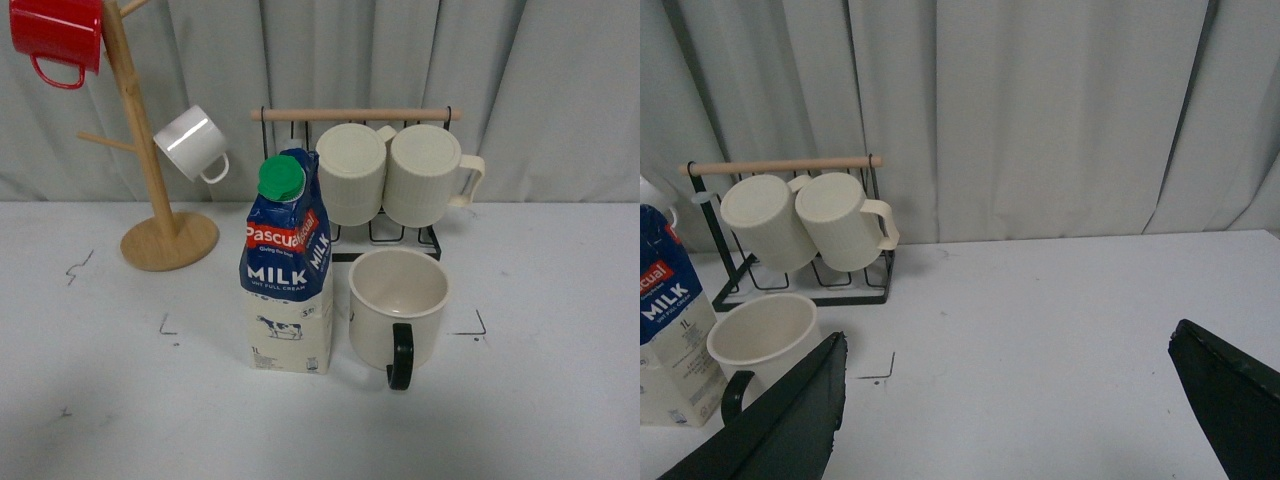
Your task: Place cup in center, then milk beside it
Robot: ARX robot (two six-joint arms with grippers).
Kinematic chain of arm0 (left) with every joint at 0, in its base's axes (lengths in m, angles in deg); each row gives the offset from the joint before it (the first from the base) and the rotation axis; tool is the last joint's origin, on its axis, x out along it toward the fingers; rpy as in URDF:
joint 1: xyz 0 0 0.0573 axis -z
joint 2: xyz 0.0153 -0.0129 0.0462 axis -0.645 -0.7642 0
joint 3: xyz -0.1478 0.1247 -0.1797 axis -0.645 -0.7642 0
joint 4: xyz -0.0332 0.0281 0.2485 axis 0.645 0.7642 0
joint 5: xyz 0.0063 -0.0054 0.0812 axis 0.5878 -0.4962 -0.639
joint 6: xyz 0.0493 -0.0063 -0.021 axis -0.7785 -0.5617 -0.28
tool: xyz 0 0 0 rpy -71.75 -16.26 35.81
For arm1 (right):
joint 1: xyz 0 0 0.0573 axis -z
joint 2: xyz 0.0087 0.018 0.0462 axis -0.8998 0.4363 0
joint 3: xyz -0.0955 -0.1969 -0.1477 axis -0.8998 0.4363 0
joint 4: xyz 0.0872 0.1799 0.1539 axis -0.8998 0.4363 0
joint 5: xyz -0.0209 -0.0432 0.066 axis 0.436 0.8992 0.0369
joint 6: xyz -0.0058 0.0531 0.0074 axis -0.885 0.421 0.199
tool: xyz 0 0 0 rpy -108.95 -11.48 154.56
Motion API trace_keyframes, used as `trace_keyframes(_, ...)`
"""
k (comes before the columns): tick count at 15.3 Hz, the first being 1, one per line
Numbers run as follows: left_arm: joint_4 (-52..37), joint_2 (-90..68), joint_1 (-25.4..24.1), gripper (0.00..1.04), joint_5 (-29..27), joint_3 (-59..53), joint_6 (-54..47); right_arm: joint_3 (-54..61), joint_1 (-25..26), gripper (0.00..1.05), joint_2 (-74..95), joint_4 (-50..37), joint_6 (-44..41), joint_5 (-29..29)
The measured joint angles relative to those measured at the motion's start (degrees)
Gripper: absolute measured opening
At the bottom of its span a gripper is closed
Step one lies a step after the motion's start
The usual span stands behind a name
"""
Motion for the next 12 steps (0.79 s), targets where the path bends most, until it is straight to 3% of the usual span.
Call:
trace_keyframes(1,7.8,6.0,0.0,0.02,0.1,-0.1,0.0,0.0,0.0,0.98,0.0,0.0,0.0,0.0)
trace_keyframes(6,6.9,7.5,-0.1,0.03,0.1,-0.1,0.0,0.0,0.0,0.98,0.0,0.0,0.0,0.0)
trace_keyframes(12,7.1,7.5,-0.1,0.81,0.1,-0.1,0.0,0.0,0.0,0.98,0.0,0.0,0.0,0.0)
